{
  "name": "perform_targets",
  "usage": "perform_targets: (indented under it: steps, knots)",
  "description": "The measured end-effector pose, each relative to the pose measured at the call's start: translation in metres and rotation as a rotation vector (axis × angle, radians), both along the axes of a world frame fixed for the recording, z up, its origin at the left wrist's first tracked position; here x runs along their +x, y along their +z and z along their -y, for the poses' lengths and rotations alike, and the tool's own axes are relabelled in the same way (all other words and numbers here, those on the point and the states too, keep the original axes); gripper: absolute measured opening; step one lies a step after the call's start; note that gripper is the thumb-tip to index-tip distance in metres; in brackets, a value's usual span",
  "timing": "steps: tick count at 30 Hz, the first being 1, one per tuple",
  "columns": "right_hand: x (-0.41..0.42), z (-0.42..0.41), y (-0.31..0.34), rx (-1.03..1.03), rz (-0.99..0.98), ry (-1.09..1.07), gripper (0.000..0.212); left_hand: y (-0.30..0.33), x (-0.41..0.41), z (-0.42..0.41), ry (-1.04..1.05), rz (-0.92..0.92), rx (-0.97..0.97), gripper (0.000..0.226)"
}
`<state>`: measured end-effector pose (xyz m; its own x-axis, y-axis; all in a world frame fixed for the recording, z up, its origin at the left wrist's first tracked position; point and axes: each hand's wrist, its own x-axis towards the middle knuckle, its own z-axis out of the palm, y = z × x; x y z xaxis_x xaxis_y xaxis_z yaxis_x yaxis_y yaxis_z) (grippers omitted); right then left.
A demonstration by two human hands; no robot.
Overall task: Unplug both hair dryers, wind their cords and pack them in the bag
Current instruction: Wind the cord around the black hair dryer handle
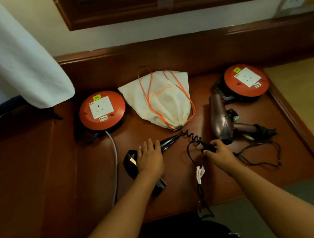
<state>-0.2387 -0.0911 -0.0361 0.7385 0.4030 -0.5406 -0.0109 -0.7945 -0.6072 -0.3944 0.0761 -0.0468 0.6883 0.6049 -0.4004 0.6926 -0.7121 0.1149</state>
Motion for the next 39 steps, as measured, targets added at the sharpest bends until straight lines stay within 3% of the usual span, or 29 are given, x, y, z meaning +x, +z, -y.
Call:
perform_targets:
  steps: [7,10,14,26,28,31,33,36,39]
  knots:
    - [0.005,0.013,-0.022,-0.012,-0.086,0.048,0.032,-0.023,0.030,-0.015,0.033,-0.086,-0.100,0.058]
    - [0.007,0.015,-0.024,0.001,-0.121,0.111,0.027,-0.020,0.030,-0.021,0.023,-0.060,-0.118,0.046]
    - [0.012,0.016,-0.025,0.015,-0.107,0.122,0.030,-0.005,0.017,-0.028,0.027,0.052,-0.154,0.051]
    - [0.013,-0.023,0.009,0.206,-0.102,0.239,0.035,0.079,-0.032,-0.042,0.222,0.365,0.148,0.049]
    - [0.011,-0.035,0.020,0.273,-0.222,0.150,0.027,0.094,-0.033,-0.043,0.229,0.407,0.198,0.050]
    - [0.002,-0.059,0.052,0.533,-0.684,-0.129,0.017,0.117,-0.027,-0.042,0.265,0.502,0.190,0.052]
    - [-0.004,-0.074,0.076,0.671,-0.876,-0.176,0.011,0.133,-0.023,-0.041,0.279,0.587,0.166,0.052]
    - [-0.011,-0.090,0.103,0.758,-0.958,-0.138,0.010,0.151,-0.016,-0.041,0.252,0.649,0.165,0.051]
    - [-0.011,-0.100,0.117,0.755,-0.912,-0.120,0.005,0.163,-0.010,-0.041,0.209,0.636,0.193,0.051]
